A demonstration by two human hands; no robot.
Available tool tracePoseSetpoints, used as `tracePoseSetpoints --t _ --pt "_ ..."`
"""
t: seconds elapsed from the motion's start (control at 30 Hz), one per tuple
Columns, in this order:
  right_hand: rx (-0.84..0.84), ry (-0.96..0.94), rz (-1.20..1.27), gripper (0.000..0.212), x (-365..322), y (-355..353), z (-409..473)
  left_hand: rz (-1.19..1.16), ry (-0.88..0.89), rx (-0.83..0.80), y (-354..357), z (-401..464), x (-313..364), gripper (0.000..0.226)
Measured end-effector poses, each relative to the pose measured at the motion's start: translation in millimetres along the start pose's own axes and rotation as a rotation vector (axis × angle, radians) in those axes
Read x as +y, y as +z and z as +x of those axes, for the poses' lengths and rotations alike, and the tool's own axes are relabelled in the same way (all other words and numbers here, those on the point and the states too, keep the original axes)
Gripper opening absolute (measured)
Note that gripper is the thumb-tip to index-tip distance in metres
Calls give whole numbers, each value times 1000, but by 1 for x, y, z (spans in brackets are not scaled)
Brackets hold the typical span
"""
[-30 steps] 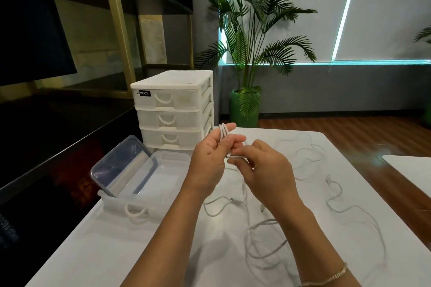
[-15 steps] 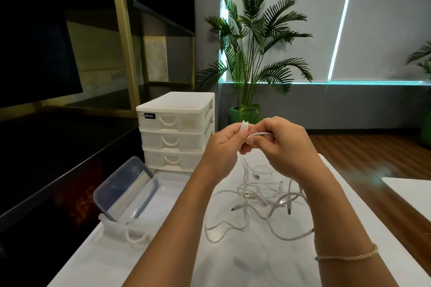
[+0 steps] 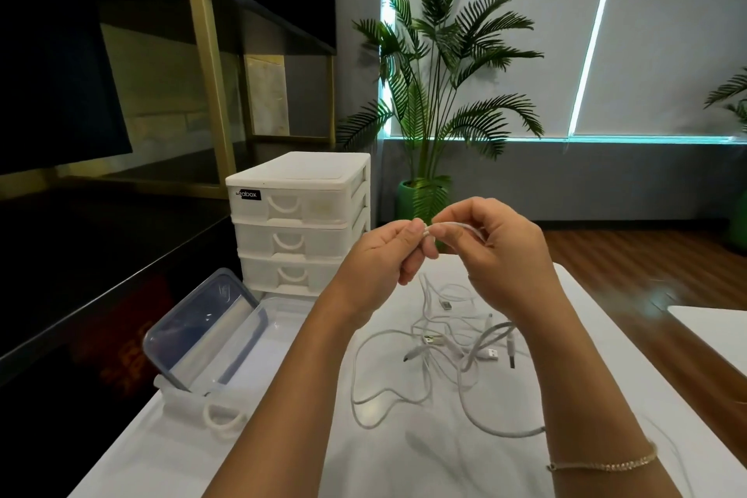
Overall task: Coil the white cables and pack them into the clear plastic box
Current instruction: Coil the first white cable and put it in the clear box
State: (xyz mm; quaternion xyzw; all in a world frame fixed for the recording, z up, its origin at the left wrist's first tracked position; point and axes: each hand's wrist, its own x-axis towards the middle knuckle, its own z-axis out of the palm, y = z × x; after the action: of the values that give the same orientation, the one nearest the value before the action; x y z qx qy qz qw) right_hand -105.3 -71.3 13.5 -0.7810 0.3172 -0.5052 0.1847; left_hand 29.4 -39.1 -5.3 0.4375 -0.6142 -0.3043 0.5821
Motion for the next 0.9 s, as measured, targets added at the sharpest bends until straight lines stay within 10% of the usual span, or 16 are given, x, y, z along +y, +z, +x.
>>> tracePoseSetpoints --t 0.23,0.63,0.9 --pt "4 58 65 12 1 2 1 -219 -70 78 1 -1 8 49" --pt "-283 144 -3 15 6 12 -1 -1255 -104 279 -2 7 20 49" --pt "-469 176 -113 28 0 10 -3 -1400 0 316 -7 6 23 50"
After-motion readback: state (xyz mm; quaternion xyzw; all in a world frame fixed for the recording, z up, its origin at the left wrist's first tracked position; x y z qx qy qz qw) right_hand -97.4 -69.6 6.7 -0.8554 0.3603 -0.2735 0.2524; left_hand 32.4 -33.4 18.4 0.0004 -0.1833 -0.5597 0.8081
